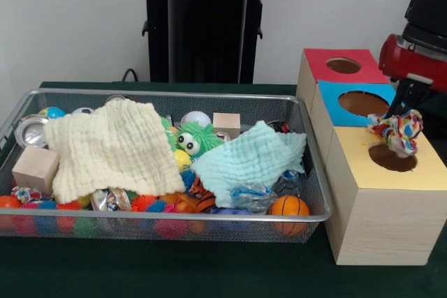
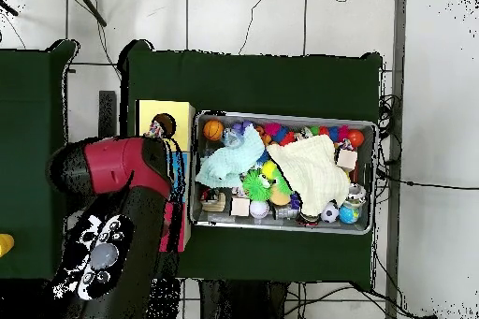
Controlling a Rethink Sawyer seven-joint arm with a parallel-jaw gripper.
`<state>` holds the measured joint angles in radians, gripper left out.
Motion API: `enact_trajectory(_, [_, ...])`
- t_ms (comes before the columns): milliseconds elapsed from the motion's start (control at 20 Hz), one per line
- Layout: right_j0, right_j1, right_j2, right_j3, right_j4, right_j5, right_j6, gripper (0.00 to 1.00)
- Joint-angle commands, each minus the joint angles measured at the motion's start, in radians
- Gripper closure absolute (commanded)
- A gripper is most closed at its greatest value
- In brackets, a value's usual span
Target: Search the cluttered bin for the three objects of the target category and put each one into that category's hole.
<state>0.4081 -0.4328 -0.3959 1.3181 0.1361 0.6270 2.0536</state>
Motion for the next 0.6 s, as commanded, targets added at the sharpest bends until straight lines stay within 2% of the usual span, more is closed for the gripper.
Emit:
enact_trajectory(50, [-0.034,0.090,0.009,-0.033,0.041,-0.077,0.274,1.00])
enact_trajectory(300, [-0.029,0.118,-0.039,-0.087,0.055,-0.100,0.303,1.00])
enact_trajectory(600, [-0.023,0.127,-0.065,-0.108,0.076,-0.106,0.295,1.00])
